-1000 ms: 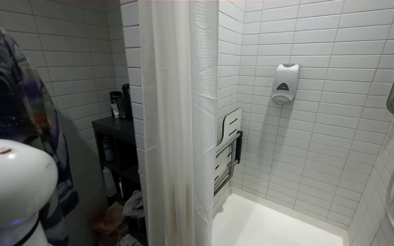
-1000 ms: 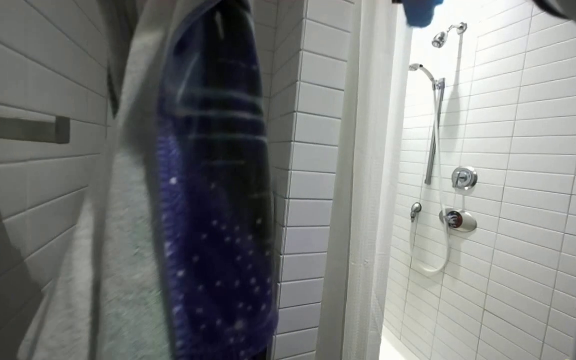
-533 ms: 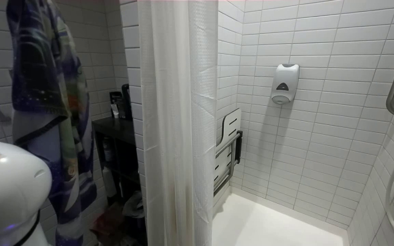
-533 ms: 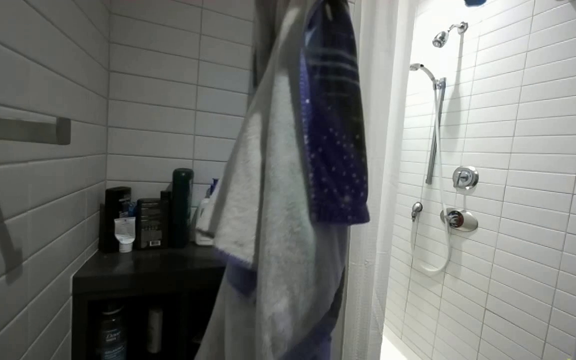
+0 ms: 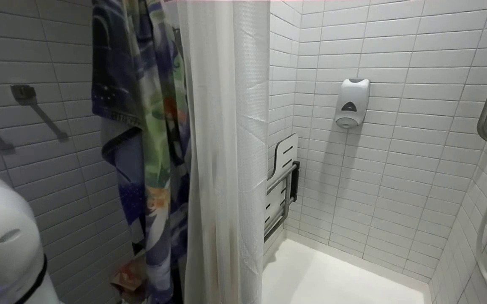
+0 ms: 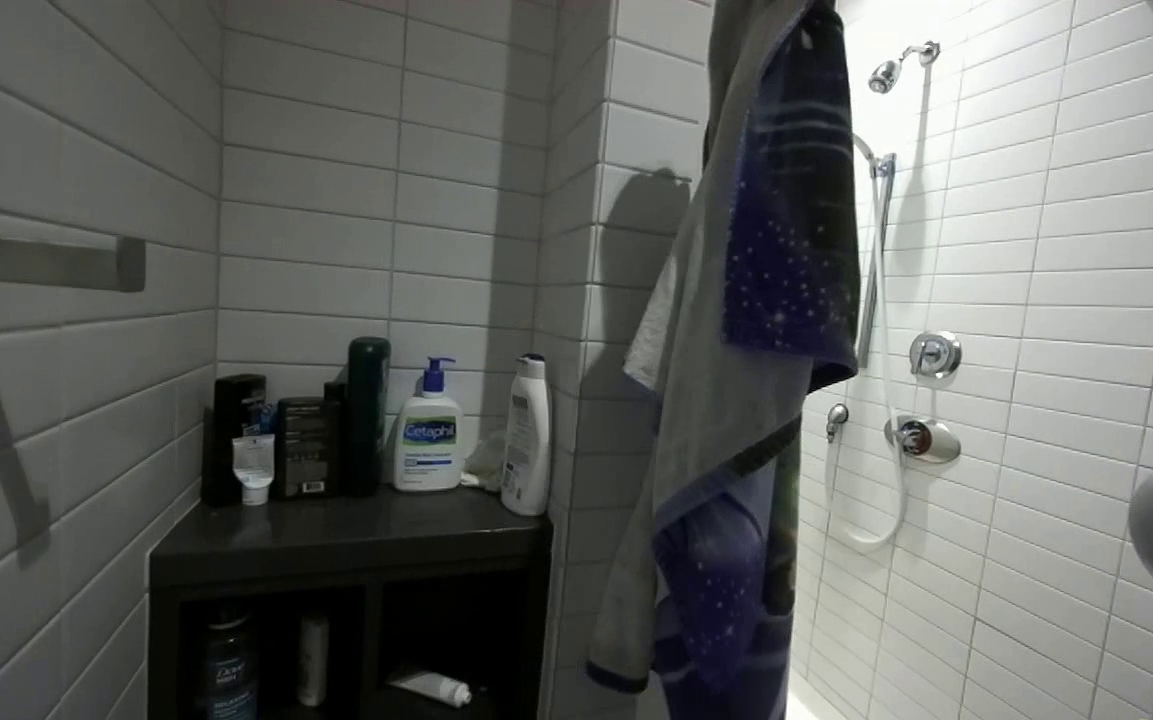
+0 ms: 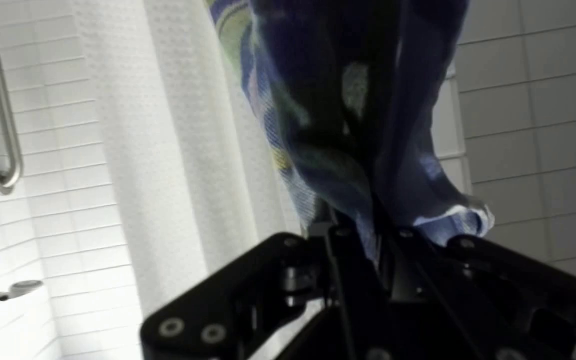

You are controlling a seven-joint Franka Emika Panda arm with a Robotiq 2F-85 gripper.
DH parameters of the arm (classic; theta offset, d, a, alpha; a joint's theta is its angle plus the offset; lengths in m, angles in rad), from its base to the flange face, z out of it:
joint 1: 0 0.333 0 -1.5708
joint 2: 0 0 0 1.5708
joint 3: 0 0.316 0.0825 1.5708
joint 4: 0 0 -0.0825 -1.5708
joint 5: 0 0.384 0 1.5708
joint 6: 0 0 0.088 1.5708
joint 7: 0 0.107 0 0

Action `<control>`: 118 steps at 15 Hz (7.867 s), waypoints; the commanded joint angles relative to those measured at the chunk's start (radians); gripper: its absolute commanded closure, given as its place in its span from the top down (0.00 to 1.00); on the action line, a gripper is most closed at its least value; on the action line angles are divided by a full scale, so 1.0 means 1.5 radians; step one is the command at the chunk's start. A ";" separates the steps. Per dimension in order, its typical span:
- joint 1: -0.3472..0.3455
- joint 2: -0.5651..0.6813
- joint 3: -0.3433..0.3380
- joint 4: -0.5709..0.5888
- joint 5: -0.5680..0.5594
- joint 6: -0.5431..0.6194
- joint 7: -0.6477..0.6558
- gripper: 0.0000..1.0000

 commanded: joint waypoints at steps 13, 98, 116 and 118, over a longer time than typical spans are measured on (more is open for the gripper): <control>-0.223 0.053 -0.234 0.063 -0.051 -0.141 0.112 0.03; -0.137 0.452 -0.379 0.263 0.008 -0.400 -0.025 0.10; -0.137 0.453 -0.379 0.264 0.008 -0.400 -0.025 0.10; -0.137 0.453 -0.379 0.264 0.008 -0.400 -0.025 0.10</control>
